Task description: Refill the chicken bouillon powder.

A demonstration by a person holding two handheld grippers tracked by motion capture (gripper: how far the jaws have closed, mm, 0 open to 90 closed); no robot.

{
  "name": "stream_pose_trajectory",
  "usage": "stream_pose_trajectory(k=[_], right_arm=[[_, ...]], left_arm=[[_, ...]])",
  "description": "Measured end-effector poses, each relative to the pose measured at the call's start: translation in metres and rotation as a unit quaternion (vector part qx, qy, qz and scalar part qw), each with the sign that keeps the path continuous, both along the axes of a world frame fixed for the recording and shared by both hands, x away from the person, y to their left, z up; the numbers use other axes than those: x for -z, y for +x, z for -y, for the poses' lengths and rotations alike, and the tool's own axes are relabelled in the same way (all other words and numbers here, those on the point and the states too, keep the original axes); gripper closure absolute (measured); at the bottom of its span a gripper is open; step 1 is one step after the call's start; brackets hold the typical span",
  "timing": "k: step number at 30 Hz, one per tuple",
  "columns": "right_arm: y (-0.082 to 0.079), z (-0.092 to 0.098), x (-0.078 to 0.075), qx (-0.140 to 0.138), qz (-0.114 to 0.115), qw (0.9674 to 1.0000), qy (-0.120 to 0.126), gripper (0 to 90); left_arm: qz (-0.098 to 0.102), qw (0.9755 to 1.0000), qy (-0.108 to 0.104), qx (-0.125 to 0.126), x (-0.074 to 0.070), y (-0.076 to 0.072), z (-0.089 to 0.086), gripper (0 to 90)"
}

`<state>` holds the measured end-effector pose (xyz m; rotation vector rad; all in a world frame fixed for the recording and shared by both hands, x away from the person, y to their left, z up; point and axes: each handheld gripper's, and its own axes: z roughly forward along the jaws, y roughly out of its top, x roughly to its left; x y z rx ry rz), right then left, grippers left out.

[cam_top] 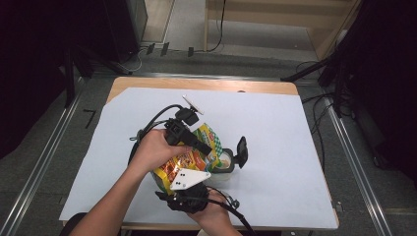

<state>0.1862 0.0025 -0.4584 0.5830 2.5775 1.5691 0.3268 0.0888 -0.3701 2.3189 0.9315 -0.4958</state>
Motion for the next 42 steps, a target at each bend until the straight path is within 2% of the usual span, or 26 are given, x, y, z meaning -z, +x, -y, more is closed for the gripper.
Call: stream_pose_trajectory(k=[4, 7, 11, 14, 16, 17, 21, 28, 36, 39, 42], right_arm=[[0.0, 0.0, -0.001, 0.004, -0.002, 1.0, 0.004, 70.0], [0.001, 0.0, 0.0, 0.009, -0.008, 0.9999, 0.011, 70.6], [0.002, 0.001, 0.0, 0.011, -0.023, 0.9995, 0.019, 70.7], [0.003, 0.001, 0.0, 0.013, -0.025, 0.9994, 0.02, 70.7], [0.003, 0.001, 0.001, 0.016, -0.029, 0.9992, 0.021, 70.9], [0.005, 0.004, 0.0, 0.02, -0.038, 0.9986, 0.032, 70.8], [0.005, 0.004, -0.003, 0.018, -0.029, 0.9989, 0.031, 70.5], [0.011, 0.005, -0.006, 0.016, -0.04, 0.9982, 0.041, 69.9], [0.016, 0.008, -0.005, -0.005, -0.034, 0.9988, 0.035, 64.7], [0.015, 0.008, -0.005, 0.0, -0.029, 0.9991, 0.029, 69.7], [0.014, 0.008, -0.005, 0.004, -0.029, 0.9992, 0.028, 70.1]], left_arm=[[0.003, 1.0, -0.006, -0.004, -0.003, -0.001, -0.001, 69.3], [0.007, 0.9999, -0.011, -0.005, -0.007, -0.003, -0.001, 67.9], [0.003, 1.0, -0.005, -0.004, -0.005, -0.004, -0.001, 66.3], [0.003, 1.0, -0.001, -0.004, -0.005, -0.004, 0.0, 65.7], [0.006, 1.0, 0.005, 0.0, -0.005, -0.005, 0.0, 67.3], [0.016, 0.9998, 0.01, 0.001, -0.006, -0.006, 0.001, 69.6], [0.012, 0.9998, 0.018, 0.003, -0.007, -0.005, 0.003, 74.1], [0.005, 0.9997, 0.024, 0.003, -0.009, 0.003, 0.006, 75.2], [0.0, 0.9998, 0.02, -0.005, -0.007, 0.009, 0.007, 77.0], [0.005, 0.9998, 0.019, -0.001, -0.008, 0.008, 0.008, 77.2], [0.009, 0.9997, 0.021, 0.003, -0.008, 0.006, 0.008, 77.1]])
